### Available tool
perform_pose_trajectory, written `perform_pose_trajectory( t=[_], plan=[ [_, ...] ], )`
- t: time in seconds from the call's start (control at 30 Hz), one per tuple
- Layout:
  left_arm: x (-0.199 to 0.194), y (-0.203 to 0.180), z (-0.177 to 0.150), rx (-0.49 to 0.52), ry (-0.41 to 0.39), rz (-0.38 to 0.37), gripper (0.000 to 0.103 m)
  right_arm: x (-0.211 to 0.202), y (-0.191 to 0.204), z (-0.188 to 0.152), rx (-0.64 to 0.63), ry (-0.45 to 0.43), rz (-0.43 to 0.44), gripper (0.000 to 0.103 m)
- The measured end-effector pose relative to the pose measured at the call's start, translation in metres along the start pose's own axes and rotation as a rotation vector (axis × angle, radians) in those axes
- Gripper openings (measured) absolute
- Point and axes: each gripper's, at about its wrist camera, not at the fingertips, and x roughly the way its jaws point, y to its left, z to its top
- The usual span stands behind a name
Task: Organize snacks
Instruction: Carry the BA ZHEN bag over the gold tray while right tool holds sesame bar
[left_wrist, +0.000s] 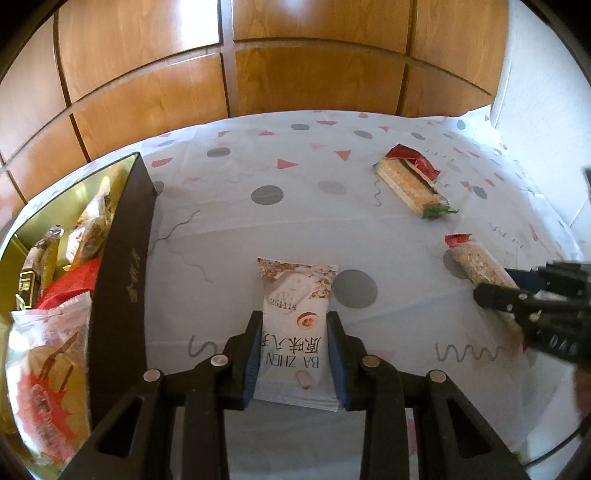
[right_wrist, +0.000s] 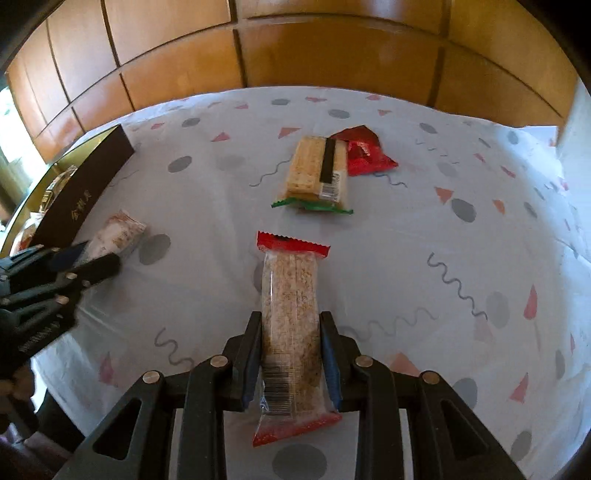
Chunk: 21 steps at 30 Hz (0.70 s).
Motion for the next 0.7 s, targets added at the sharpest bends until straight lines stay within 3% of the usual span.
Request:
perform_pose_trajectory(
  t=[0.4,0.7],
  plan=[
    [-0.068,0.004,0.010,-0.041,-0.092,0.030,0.033,0.000,0.010,-0.009,-0.002,-0.075,-0.060,0.031],
    [-0.099,0.032,0.012,-0.110,-0.134,0.111,0.033,-0.001,0.013,-0.014,0.017,-0.118,-0.086,0.031]
  ],
)
